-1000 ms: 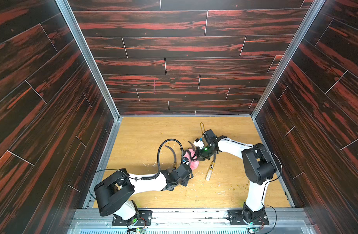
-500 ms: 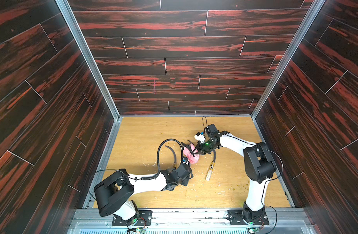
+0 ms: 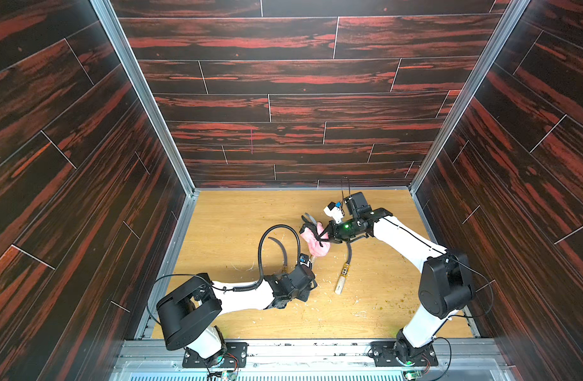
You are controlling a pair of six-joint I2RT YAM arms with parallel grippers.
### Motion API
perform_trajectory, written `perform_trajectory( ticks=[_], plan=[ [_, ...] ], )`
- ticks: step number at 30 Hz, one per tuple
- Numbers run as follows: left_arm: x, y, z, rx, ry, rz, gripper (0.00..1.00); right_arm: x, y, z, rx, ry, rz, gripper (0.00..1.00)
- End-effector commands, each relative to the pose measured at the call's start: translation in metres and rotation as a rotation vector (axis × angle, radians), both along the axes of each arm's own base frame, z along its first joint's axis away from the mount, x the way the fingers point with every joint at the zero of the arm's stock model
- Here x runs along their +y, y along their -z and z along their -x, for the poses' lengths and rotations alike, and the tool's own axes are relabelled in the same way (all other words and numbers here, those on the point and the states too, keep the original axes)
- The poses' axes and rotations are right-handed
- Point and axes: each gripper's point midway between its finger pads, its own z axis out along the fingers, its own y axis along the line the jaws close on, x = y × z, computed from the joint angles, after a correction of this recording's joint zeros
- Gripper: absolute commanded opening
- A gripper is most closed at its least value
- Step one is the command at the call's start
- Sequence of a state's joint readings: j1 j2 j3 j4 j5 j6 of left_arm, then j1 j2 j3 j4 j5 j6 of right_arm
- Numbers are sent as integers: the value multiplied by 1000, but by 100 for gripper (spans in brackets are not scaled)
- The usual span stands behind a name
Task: Wipe small sickles with rags
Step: Wipe the small sickle.
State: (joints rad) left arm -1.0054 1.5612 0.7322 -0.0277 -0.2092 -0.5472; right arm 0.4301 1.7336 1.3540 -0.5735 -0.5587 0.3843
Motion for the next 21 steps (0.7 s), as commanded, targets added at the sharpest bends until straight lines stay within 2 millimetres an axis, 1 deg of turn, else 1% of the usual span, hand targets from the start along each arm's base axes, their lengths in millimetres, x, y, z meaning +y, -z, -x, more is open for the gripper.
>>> perform_trajectory(
  ticks=[1, 4, 10, 14, 17, 21],
  plan=[
    [6, -1, 3, 20, -9, -31, 4, -1, -9, 1, -11, 3, -54, 0],
    [8, -4, 1, 10, -23, -30, 4, 2, 4, 8, 44, -13, -80, 0],
    [8, -11, -6, -19, -46, -38, 4, 3, 54, 30, 155, -44, -33, 0],
    [4, -14, -10, -27, -50, -37, 4, 4, 80, 43, 214, -61, -4, 0],
    [2, -17, -12, -33, -52, -31, 4, 0, 98, 51, 246, -59, 40, 0],
    [-1, -21, -14, -41, -51, -18, 4, -4, 109, 56, 267, -55, 66, 0]
  ],
)
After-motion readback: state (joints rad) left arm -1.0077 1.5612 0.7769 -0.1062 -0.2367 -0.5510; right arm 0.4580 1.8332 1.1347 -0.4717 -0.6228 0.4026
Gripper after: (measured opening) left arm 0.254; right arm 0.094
